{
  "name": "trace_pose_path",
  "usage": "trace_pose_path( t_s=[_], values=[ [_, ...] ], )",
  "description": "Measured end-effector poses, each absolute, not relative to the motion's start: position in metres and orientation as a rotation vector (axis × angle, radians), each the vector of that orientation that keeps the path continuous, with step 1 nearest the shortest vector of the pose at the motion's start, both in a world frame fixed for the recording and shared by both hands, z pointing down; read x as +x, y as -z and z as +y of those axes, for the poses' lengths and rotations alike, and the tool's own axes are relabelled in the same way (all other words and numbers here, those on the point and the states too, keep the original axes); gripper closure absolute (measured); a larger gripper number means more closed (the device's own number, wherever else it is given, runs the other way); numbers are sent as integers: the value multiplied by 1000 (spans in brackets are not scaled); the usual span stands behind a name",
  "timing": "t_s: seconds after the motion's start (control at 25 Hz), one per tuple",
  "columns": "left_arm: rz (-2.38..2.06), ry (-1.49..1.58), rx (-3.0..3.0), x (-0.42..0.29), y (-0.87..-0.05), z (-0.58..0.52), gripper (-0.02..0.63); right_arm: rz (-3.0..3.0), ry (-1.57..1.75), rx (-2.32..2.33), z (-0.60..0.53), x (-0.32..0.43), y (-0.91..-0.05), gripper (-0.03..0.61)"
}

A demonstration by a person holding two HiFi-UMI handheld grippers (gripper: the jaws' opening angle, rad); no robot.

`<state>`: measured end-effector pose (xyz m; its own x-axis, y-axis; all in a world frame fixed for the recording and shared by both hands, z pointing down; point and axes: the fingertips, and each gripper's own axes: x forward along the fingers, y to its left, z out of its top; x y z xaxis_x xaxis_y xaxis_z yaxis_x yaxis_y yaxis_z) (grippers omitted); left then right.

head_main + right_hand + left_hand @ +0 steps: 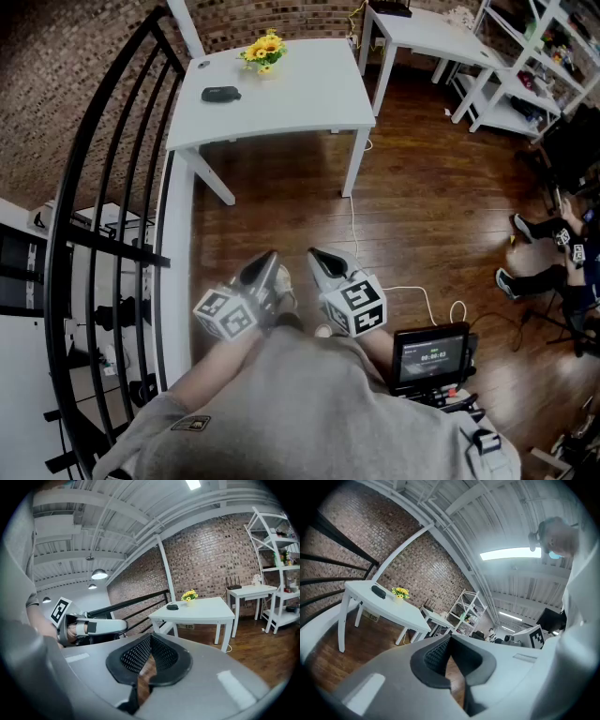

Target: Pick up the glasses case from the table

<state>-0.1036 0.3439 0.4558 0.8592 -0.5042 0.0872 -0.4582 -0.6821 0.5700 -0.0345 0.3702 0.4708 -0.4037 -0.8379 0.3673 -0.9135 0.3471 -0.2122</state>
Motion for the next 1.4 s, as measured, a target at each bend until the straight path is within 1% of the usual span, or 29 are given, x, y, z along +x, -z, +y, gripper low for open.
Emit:
trace_pose_path(
  t_s=[0.4, 0.68, 1.16, 1.4],
  values=[
    [-667, 125, 2444, -99, -451, 206, 612, -2380, -556, 1609, 236, -29, -468, 566],
    [-662, 133, 2450, -120, -448, 115, 612, -2364, -572, 1634, 145, -46, -466, 566],
    [-742, 172, 2401, -144, -462, 22, 613, -2386, -581, 1564, 46, -65, -475, 565],
    [-808, 172, 2400, -133, -470, -37, 613, -2432, -587, 1498, -15, -54, -482, 566]
  ],
)
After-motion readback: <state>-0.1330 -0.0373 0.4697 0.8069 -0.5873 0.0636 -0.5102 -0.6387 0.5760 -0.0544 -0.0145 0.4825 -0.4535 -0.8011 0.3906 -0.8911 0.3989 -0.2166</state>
